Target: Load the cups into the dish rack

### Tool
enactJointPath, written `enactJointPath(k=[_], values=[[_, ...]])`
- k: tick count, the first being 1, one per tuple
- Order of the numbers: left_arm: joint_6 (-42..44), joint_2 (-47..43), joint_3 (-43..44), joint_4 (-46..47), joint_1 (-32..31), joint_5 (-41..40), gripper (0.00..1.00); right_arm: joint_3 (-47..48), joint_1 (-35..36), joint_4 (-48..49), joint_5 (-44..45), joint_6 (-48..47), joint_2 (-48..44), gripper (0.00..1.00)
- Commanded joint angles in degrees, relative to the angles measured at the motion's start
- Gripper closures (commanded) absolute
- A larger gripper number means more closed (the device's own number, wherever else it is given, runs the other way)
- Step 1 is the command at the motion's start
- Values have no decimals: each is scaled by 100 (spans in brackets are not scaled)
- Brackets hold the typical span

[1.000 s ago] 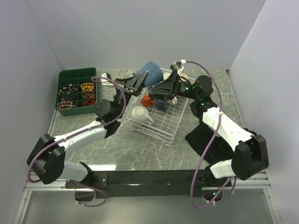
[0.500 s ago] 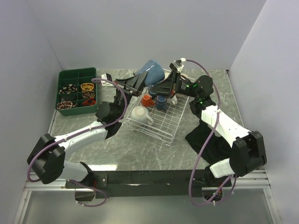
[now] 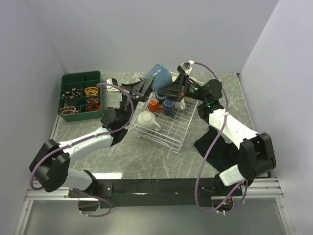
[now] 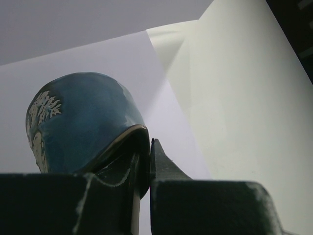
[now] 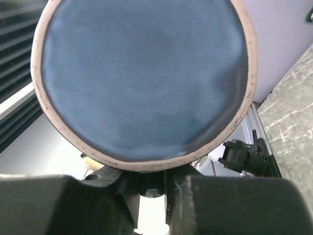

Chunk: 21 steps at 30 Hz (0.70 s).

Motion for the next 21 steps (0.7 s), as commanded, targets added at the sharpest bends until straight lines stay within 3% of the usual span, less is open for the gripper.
enactJointPath(k=[1, 4, 7, 10, 11, 14, 19, 21], values=[[-199, 49, 54, 902, -50, 215, 99, 125, -121, 656, 113, 197, -97, 100], [-339, 154, 63, 947, -50, 382, 97, 73, -174, 674, 139, 153, -229, 100], [-357, 233, 46, 1035, -41, 671, 67, -50, -218, 253, 139, -268, -492, 100], [-199, 181, -85, 1061, -41, 908, 53, -182, -367, -178, 157, -751, -826, 100], [-191, 129, -138, 1009, -50, 936, 42, -278, -420, -240, 165, -918, -914, 100], [20, -231, -376, 492, -50, 989, 25, -480, -710, -486, 183, -1173, -1213, 100], [450, -1320, -990, -1141, -50, 1059, 11, -656, -965, -1302, 113, -1859, -1661, 100], [800, -1944, -1280, -1591, -50, 1059, 9, -614, -974, -2187, 86, -2770, -1881, 100]])
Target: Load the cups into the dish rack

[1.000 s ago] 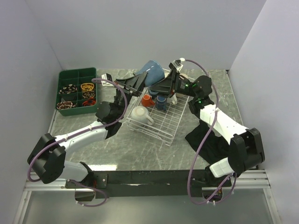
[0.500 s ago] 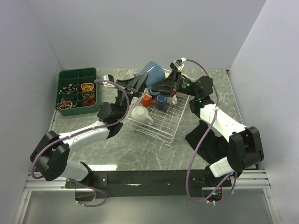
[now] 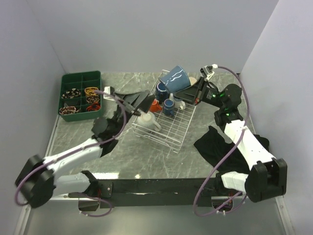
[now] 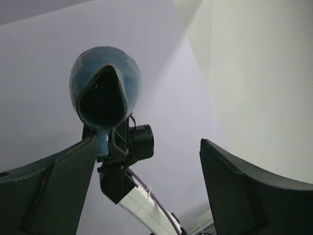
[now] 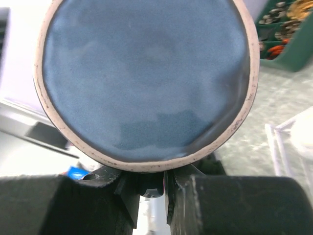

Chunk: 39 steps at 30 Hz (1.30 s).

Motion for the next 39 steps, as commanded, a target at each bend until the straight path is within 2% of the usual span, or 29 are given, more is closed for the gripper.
enactJointPath(k=[1, 2, 4, 5, 11, 15, 16, 19, 20, 22, 24, 25, 29, 39], values=[[817, -1165, -435, -1299, -11, 176, 7, 191, -49, -1261, 89, -1814, -561, 100], [1010, -1646, -479, -1955, -11, -7, 6, 227, -32, -2056, 54, -2846, -683, 100], [1547, -2166, -550, -2810, -11, -122, 4, 314, -32, -2782, 45, -3809, -781, 100], [1748, -2674, -568, -3597, -11, -218, 3, 315, -41, -3281, -25, -4693, -877, 100], [2830, -4599, -568, -5913, -11, -1027, 1, 69, -14, -3699, -271, -6247, -975, 100], [2981, -5683, -533, -7520, -11, -1432, 3, 437, 82, -4840, -298, -7923, -694, 100], [2972, -5902, -524, -7742, -11, -1580, 3, 473, 135, -5042, -324, -8658, -624, 100], [2779, -6746, -576, -8506, -2, -1757, 4, 604, 188, -5570, -438, -9794, -352, 100], [2640, -7253, -611, -8657, -11, -1784, 4, 648, 188, -5798, -465, -9991, -185, 100], [2551, -7669, -682, -8929, -11, -1854, 3, 858, 205, -6010, -553, -10429, 0, 100], [2602, -7514, -385, -9518, -11, -1890, 4, 1035, 293, -6493, -501, -10843, 246, 100], [2681, -7435, -322, -9589, -11, -1828, 4, 1149, 328, -6616, -378, -11185, 299, 100], [2980, -7276, -287, -9467, -11, -1635, 4, 1185, 337, -6845, -105, -11592, 545, 100], [3174, -7153, -321, -9476, -11, -1740, 4, 807, 434, -6415, 914, -12031, 677, 100]])
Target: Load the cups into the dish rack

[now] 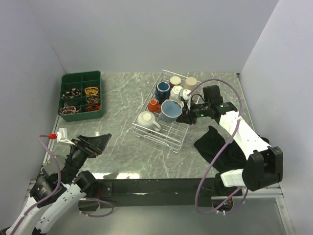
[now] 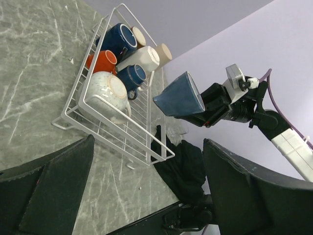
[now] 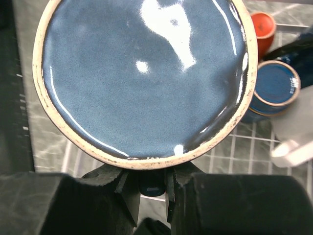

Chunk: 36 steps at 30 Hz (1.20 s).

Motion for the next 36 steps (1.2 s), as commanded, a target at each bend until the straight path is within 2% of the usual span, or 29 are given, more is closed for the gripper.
enactJointPath(k=[1, 10, 23, 33, 36], values=[[204, -364, 72, 1, -11, 52, 4, -26, 119, 441, 440, -511, 113, 100], [335, 304, -52, 238, -2, 290, 4, -228, 242, 1004, 951, -485, 448, 100], [327, 454, -201, 494, -11, 360, 4, -316, 400, 1101, 1514, -758, 852, 100], [371, 726, -218, 652, -11, 439, 4, -307, 515, 1215, 1689, -573, 1142, 89], [336, 709, -254, 678, -11, 448, 4, -316, 524, 1224, 1760, -538, 1204, 80]])
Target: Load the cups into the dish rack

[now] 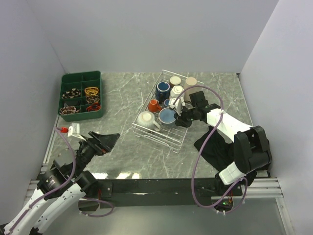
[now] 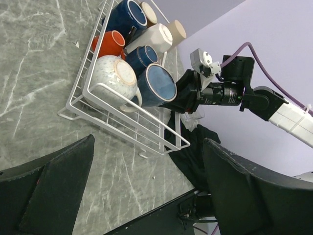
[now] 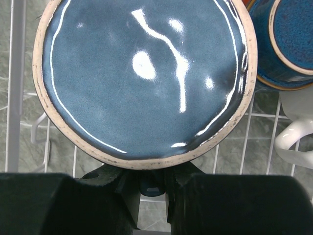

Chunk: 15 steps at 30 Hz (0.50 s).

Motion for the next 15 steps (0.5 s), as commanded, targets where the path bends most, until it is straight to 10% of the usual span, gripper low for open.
enactJointPath(k=[1, 15], values=[[82, 33, -42, 311, -11, 118, 4, 56, 69, 443, -44, 74, 6, 75], [152, -11, 55, 214, -11, 74, 4, 161, 69, 189, 238, 197, -187, 46]])
